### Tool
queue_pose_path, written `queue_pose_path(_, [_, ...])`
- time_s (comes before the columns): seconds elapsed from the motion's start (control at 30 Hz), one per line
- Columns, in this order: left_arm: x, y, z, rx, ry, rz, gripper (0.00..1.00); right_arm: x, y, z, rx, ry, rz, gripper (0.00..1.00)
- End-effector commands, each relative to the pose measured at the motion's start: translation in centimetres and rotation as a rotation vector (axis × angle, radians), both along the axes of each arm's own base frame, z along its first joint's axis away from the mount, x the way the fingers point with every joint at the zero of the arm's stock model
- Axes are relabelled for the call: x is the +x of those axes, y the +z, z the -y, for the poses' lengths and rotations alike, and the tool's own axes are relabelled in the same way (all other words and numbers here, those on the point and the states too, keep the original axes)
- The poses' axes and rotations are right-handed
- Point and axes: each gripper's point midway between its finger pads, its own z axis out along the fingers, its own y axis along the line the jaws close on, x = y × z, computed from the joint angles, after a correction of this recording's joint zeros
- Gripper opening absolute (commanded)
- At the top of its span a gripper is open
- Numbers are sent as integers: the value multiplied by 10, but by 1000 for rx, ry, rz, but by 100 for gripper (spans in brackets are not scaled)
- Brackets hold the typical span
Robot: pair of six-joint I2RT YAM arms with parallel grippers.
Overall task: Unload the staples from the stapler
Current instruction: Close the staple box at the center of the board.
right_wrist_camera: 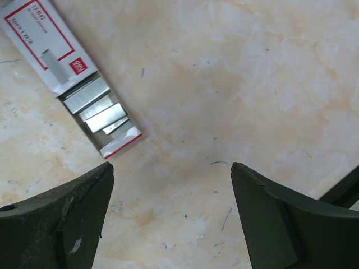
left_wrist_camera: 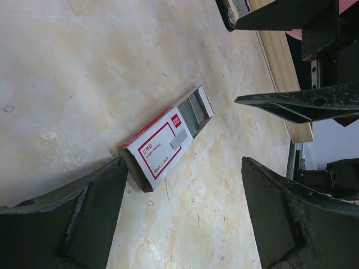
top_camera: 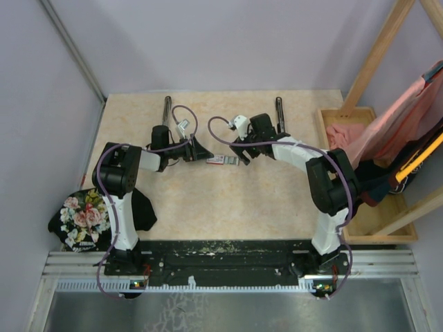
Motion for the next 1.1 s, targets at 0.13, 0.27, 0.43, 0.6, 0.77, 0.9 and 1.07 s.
queue_pose_path(0.13, [-6, -12, -4, 20, 7, -43, 88, 29, -12, 10, -47, -107, 57, 85])
queue_pose_path(0.27, [-7, -11, -3, 15, 4, -45, 88, 29, -21, 8, -61, -108, 44, 85])
queue_pose_path(0.43, [-9, -11, -1, 9, -2, -52, 88, 28, -29, 4, -72, -105, 33, 85])
queue_pose_path(0.6, [-13, -14, 3, 8, -14, -61, 88, 24, -39, -7, -65, -92, 9, 85])
queue_pose_path(0.77, [-18, -19, 8, 11, -27, -71, 88, 23, -44, -20, -77, -76, -7, 85])
queue_pose_path(0.9, [-21, -21, 10, 11, -33, -76, 88, 22, -43, -31, -39, -71, -47, 85])
queue_pose_path(1.07, [-26, -20, 10, 13, -30, -85, 88, 18, -43, -41, -15, -77, -85, 85])
